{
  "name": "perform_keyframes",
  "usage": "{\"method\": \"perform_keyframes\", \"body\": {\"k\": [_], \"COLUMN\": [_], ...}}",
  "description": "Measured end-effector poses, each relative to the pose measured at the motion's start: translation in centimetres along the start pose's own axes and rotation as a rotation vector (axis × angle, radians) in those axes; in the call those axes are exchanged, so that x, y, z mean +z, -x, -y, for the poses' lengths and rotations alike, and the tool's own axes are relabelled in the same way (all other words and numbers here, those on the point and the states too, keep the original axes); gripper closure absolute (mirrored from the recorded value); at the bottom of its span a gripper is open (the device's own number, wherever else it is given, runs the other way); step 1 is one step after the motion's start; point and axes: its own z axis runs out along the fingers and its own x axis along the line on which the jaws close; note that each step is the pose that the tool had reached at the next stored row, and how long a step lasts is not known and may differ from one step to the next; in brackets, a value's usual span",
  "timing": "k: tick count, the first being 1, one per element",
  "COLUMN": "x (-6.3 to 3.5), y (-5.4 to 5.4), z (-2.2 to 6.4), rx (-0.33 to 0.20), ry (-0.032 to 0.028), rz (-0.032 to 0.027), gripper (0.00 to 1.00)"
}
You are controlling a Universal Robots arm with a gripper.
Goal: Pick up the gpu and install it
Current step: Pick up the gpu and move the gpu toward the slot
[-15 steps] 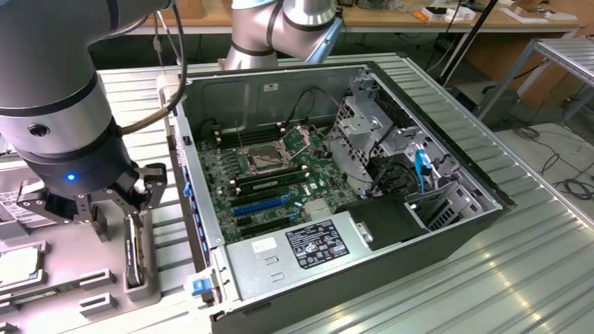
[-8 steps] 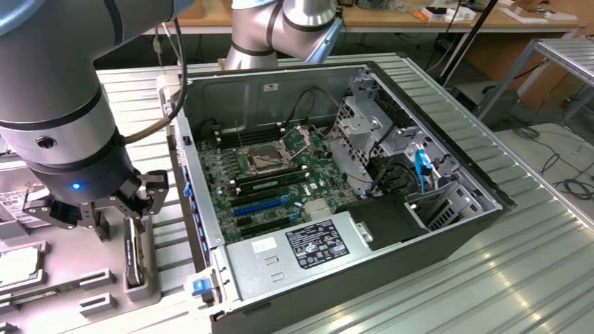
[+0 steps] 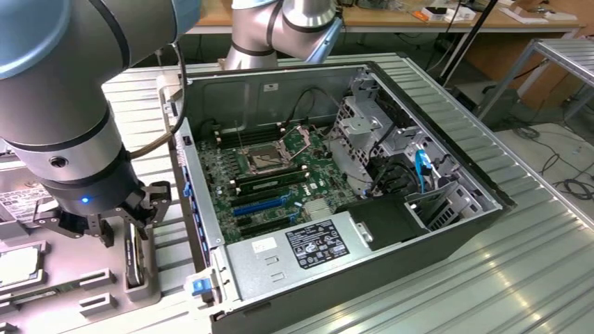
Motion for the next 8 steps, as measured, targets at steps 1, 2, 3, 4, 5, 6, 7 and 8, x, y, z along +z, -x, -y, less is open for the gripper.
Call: {"method": "perform_keyframes", "body": {"k": [1,2,3,4,5,6,7,8], "x": [0.17,0.31,0.51,0.58,0.64,0.78,0.87,0.92], "y": [0.02,0.05,0.11,0.11,0.12,0.12,0.11,0.11], "z": [0.02,0.02,0.03,0.03,0.03,0.04,0.04,0.05], "rx": [0.000,0.000,0.000,0.000,0.000,0.000,0.000,0.000], "ry": [0.0000,0.0000,0.0000,0.0000,0.0000,0.0001,0.0000,0.0001], "rz": [0.0000,0.0000,-0.0001,-0.0001,0.0000,0.0001,0.0000,0.0000], "gripper": [0.52,0.52,0.52,0.52,0.52,0.52,0.52,0.52]}}
